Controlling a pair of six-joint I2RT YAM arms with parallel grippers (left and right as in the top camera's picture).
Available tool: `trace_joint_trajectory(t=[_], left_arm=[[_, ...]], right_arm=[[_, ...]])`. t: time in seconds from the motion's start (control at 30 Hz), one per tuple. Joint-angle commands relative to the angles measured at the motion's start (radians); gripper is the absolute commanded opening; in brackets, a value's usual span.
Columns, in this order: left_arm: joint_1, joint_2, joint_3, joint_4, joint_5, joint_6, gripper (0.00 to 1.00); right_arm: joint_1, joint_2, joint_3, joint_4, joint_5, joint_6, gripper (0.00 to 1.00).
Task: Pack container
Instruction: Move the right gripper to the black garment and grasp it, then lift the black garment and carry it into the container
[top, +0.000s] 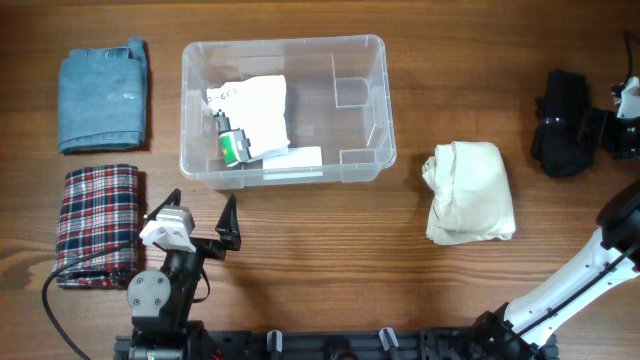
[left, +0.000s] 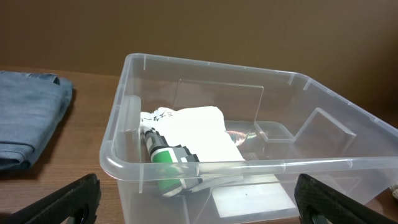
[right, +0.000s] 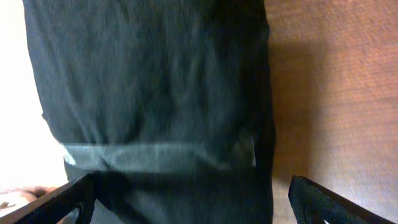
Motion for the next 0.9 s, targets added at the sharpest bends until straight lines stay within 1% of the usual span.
trace_joint_trajectory(t=[0.0, 0.17, 0.27, 0.3, 0.33, 0.37, 0.4, 0.43, 0.47, 0.57, 0.67, 0.77, 0.87], left_arm=[[0.006, -0.005, -0.003, -0.002, -0.006, -0.006, 1.0], [0.006, -0.005, -0.003, -0.002, -0.006, -0.006, 1.0], [0.006, -0.005, -0.003, -0.002, -0.006, -0.006, 1.0], [0.006, -0.005, -0.003, -0.002, -0.006, -0.006, 1.0], [0.006, -0.005, -0.003, -0.002, -0.006, -0.006, 1.0], [0.006, -0.005, -0.003, -0.002, -0.006, -0.006, 1.0], [0.006, -0.005, -0.003, -0.002, -0.006, -0.006, 1.0], [0.006, -0.005, -0.003, -0.002, -0.006, -0.006, 1.0], [0.006, -0.005, -0.003, -0.002, -0.006, -0.006, 1.0], [0.006, -0.005, -0.003, -0.002, -0.006, -0.006, 1.0], [0.006, -0.005, -0.003, -0.002, -0.006, -0.006, 1.0], [0.006, -0.005, -0.003, -0.002, -0.006, -0.006, 1.0], [0.006, -0.005, -0.003, -0.002, -0.006, -0.006, 1.0]], right_arm=[[0.007, 0.042, -0.004, 0.025, -0.08, -0.037, 1.0], [0.016, 0.071, -0.004, 0.033, -0.108, -0.04, 0.99], [0.026, 0.082, -0.005, 0.032, -0.146, -0.039, 0.93], [0.029, 0.083, -0.005, 0.031, -0.156, -0.039, 0.88], [0.031, 0.083, -0.005, 0.031, -0.163, -0.039, 0.8], [0.032, 0.083, -0.005, 0.031, -0.162, -0.026, 0.67], [0.032, 0.082, -0.004, 0.032, -0.162, -0.002, 0.5], [0.032, 0.082, -0.004, 0.035, -0.162, 0.021, 0.4], [0.032, 0.082, -0.004, 0.037, -0.162, 0.058, 0.34], [0.031, 0.081, 0.007, 0.039, -0.163, 0.157, 0.22], [0.031, 0.073, 0.045, 0.015, -0.204, 0.224, 0.22], [0.031, 0.047, 0.107, -0.03, -0.346, 0.224, 0.2], [0.034, -0.011, 0.157, -0.036, -0.444, 0.312, 0.16]])
